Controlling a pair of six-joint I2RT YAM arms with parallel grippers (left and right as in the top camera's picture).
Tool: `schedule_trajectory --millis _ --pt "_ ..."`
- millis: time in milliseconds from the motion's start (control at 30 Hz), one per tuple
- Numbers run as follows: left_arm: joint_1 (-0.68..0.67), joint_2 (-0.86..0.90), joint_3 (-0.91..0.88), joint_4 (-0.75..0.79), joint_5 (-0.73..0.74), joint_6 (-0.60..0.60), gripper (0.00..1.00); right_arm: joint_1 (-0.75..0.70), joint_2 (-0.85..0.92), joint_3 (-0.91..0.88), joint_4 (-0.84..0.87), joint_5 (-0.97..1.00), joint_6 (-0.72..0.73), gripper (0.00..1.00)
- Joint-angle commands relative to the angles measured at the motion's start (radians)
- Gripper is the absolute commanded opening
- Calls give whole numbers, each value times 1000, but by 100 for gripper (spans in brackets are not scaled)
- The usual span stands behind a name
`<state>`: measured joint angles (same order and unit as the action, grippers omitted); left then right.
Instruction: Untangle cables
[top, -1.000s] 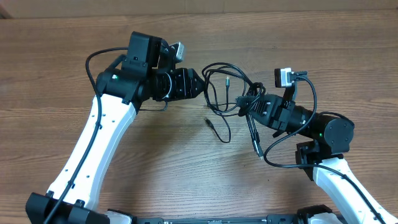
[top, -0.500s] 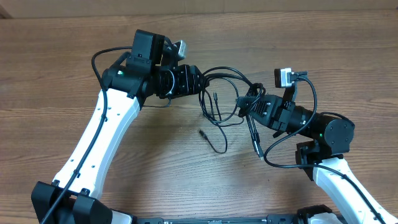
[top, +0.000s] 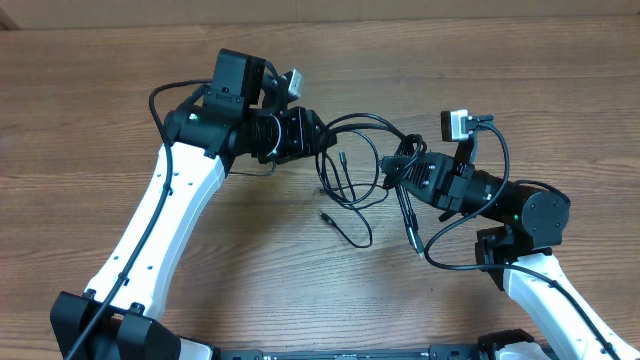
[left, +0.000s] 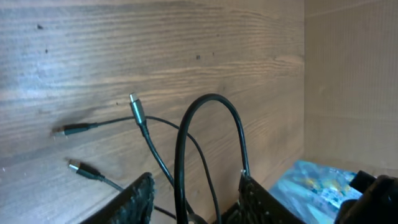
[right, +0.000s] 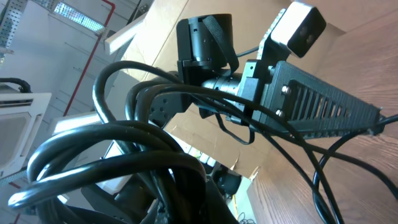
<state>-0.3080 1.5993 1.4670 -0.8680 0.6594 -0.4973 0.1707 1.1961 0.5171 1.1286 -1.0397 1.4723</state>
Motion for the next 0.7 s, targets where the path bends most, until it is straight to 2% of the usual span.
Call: schedule_trajectory --millis 0,67,167,300,500,667 --pt "-7 3 15 -17 45 3 37 -2 -5 13 11 17 -5 4" --pt "-8 3 15 -24 48 3 29 -2 -5 13 11 21 -4 4" --pt "-17 3 15 -26 48 2 23 -2 -5 13 11 21 -4 4" --pt "-40 3 15 -23 48 3 4 -2 -5 13 11 21 -5 4" --pt "-45 3 15 -17 56 2 4 -3 -5 13 -75 21 -53 4" --pt "-31 3 15 -14 118 3 4 -13 -5 13 -292 57 -185 4"
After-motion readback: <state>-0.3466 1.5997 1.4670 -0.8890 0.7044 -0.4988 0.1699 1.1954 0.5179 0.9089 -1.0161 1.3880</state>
